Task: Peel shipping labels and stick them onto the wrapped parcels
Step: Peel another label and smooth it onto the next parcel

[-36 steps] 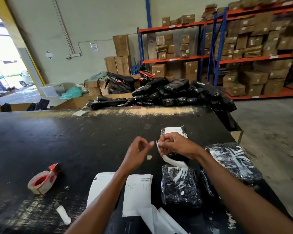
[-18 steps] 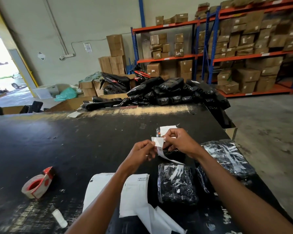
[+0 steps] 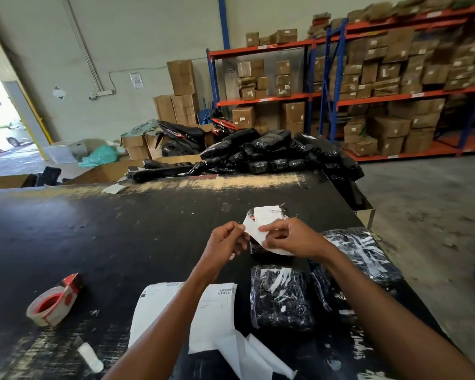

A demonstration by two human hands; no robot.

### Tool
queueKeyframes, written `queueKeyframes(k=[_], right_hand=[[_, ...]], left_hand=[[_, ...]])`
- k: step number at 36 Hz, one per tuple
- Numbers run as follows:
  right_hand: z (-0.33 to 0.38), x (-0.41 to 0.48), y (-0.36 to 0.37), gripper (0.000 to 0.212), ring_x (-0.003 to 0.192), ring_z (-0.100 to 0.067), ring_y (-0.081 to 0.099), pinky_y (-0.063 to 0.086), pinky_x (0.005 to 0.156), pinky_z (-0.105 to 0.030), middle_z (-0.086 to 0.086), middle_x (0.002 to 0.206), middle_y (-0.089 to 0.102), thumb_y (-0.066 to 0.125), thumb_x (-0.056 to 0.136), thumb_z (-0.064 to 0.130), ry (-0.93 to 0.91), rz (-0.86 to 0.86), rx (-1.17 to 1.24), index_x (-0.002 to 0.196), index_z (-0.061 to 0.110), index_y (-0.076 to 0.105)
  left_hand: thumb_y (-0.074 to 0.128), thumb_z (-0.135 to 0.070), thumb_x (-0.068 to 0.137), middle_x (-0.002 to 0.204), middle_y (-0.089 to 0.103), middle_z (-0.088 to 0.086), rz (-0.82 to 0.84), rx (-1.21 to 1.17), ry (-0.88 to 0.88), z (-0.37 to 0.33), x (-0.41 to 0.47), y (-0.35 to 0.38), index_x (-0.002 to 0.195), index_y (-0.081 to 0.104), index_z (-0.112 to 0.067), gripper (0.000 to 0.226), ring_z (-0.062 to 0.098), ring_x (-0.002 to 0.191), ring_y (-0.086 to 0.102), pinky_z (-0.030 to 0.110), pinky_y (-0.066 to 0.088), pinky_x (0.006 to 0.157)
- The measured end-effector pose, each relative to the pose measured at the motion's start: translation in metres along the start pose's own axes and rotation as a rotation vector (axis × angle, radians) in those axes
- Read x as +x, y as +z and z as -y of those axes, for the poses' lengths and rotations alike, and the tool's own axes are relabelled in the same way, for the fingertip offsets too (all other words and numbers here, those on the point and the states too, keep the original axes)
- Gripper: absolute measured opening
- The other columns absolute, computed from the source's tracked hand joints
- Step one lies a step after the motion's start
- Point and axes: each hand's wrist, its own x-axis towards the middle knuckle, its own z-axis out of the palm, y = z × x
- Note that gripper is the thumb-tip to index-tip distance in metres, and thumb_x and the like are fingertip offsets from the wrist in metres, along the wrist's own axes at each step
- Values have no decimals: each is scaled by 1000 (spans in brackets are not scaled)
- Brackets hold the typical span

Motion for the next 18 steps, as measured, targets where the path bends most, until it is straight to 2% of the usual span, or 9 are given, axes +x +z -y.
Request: queueKeyframes(k=[3, 5, 7, 9, 12, 13, 15, 16, 18], right_hand=[[-3, -4, 11, 72, 100, -7, 68, 54, 88, -24, 3, 108, 72, 90, 63, 54, 9, -12, -213, 123, 20, 69], [-6, -5, 21, 62, 84, -11, 69, 54, 74, -25, -2, 95, 73, 87, 60, 63, -38, -38, -326, 100, 18, 73], [-7, -6, 29, 43, 58, -14, 58, 46, 57, -30, -3, 69, 67, 84, 69, 57, -52, -106, -390, 68, 19, 64], [-7, -8, 34, 38, 51, -12, 50, 43, 52, -34, 0, 58, 60, 78, 83, 38, -26, -219, -381, 56, 21, 57], [-10, -10, 35, 20, 63, -12, 61, 47, 57, -30, -7, 73, 71, 68, 92, 24, 10, -287, -217, 78, 12, 76], [-10, -12, 33, 13, 74, -13, 68, 50, 60, -25, -3, 86, 76, 68, 93, 22, 53, -270, -110, 93, 13, 78], [-13, -16, 31, 23, 92, -15, 71, 52, 68, -23, 3, 105, 74, 69, 94, 19, 128, -219, 54, 116, 13, 75], [-16, -20, 31, 25, 94, -15, 71, 54, 71, -24, 3, 108, 74, 69, 95, 18, 153, -193, 102, 119, 13, 73], [-20, -26, 31, 23, 96, -17, 73, 58, 80, -32, 1, 110, 75, 69, 95, 17, 180, -138, 195, 117, 17, 73]], left_hand=[[52, -18, 104, 66, 64, 1, -32, 145, 113, -5, -4, 8, 89, 65, -6, 24, 9, 58, 57, 22, 45, 58], [52, -17, 104, 69, 65, -2, -21, 198, 195, -6, -7, 16, 90, 64, -7, 21, 6, 62, 59, 17, 46, 60], [53, -17, 103, 72, 66, -4, -3, 214, 253, -7, -8, 22, 90, 64, -7, 19, 4, 66, 60, 16, 48, 64], [53, -18, 103, 78, 65, -1, 12, 189, 303, -7, -9, 28, 92, 62, -5, 19, 6, 72, 59, 18, 48, 68], [50, -32, 103, 95, 62, -1, -108, 85, 288, -2, -10, 30, 107, 57, -11, 22, 6, 81, 58, 18, 48, 69], [49, -42, 101, 107, 61, -1, -170, 33, 233, 3, -10, 29, 116, 53, -16, 31, 8, 91, 60, 19, 50, 74], [48, -60, 95, 128, 56, -1, -219, -76, 40, 15, -7, 24, 133, 43, -24, 53, 14, 113, 58, 31, 51, 93], [52, -61, 94, 133, 56, 0, -199, -111, -59, 22, -7, 21, 138, 41, -23, 59, 18, 119, 57, 39, 50, 100], [62, -43, 95, 127, 67, 6, -112, -137, -176, 33, -10, 19, 139, 49, -13, 55, 22, 115, 65, 44, 53, 101]])
